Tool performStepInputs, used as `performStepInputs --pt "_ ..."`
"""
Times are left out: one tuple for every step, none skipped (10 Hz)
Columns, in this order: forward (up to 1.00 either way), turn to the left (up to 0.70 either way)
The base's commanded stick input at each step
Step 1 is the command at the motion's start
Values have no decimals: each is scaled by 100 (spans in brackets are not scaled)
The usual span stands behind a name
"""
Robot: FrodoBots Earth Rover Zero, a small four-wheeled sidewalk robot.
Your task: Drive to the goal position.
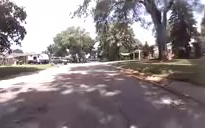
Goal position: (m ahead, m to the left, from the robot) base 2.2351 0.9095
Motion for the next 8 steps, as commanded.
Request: performStepInputs --pt "70 0" --pt "70 0" --pt "70 0" --pt "70 0" --pt "70 0" --pt "70 0" --pt "70 0" --pt "70 0"
